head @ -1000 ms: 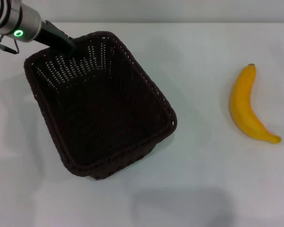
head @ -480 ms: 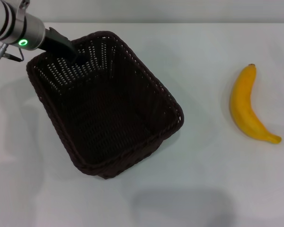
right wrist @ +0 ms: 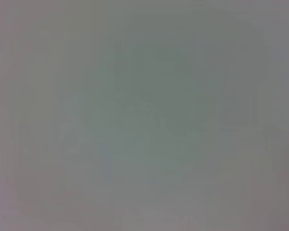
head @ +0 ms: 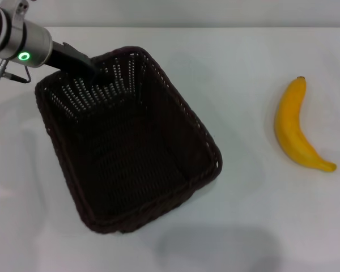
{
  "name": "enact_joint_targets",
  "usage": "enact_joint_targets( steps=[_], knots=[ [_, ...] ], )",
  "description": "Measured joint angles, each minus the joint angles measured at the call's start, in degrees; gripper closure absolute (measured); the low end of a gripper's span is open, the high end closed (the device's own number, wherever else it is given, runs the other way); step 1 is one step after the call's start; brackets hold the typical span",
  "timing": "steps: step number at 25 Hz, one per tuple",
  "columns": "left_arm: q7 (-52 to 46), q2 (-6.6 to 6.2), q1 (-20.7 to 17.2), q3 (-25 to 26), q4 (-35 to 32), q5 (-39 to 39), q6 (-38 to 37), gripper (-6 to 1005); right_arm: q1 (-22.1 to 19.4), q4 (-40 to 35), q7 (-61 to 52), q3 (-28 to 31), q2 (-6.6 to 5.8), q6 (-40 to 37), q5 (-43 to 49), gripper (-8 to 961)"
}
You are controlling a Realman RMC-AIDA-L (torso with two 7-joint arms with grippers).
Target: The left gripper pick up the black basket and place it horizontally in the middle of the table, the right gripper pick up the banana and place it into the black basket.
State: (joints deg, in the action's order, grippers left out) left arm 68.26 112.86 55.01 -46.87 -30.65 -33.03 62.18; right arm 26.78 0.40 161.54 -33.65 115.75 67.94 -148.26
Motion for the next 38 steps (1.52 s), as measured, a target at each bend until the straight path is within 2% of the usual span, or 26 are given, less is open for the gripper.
enact_joint_targets(
  steps=[6, 8, 14, 16, 17, 24, 27, 29, 38],
  knots=[
    [-7.9, -1.85, -0.2, 0.0, -1.7, -0.2, 4.1, 634, -0.4, -0.3, 0.0, -0.5, -0.08, 0.0, 0.0, 80],
    [-10.9, -2.91, -0.3, 0.0, -2.2, -0.4, 5.2, 643, -0.4, -0.3, 0.0, -0.5, -0.09, 0.0, 0.0, 80],
    [-14.1, -4.85, -0.7, 0.3, -2.4, -1.4, 9.6, 709, -0.5, -0.3, 0.0, -0.5, -0.09, 0.0, 0.0, 80],
    [-15.0, -5.37, -0.9, 1.4, -2.4, -2.5, 10.4, 727, -0.5, -0.2, 0.0, -0.5, -0.09, 0.0, 0.0, 80],
    [-15.1, -6.16, -1.4, 3.8, -2.4, -4.4, 12.2, 736, -0.5, -0.2, 0.0, -0.5, -0.09, 0.0, 0.0, 80],
    [-15.2, -7.82, -4.0, 8.5, -2.6, -9.0, 15.9, 779, -1.2, -0.4, 0.0, -0.2, -0.16, 0.0, 0.0, 80],
    [-15.7, -8.29, -4.9, 8.9, -2.6, -11.0, 17.2, 783, -1.3, -0.6, -0.1, 0.1, -0.22, 0.0, -0.3, 80],
    [-17.4, -8.77, -7.3, 9.0, -2.6, -15.4, 18.2, 786, -1.4, -0.7, -0.1, 0.2, -0.29, -0.2, -0.4, 80],
    [-18.8, -8.82, -14.3, 11.1, -2.2, -27.8, 19.5, 793, -1.8, -1.9, -0.1, 0.3, -0.43, -0.4, -0.5, 80]
  ],
)
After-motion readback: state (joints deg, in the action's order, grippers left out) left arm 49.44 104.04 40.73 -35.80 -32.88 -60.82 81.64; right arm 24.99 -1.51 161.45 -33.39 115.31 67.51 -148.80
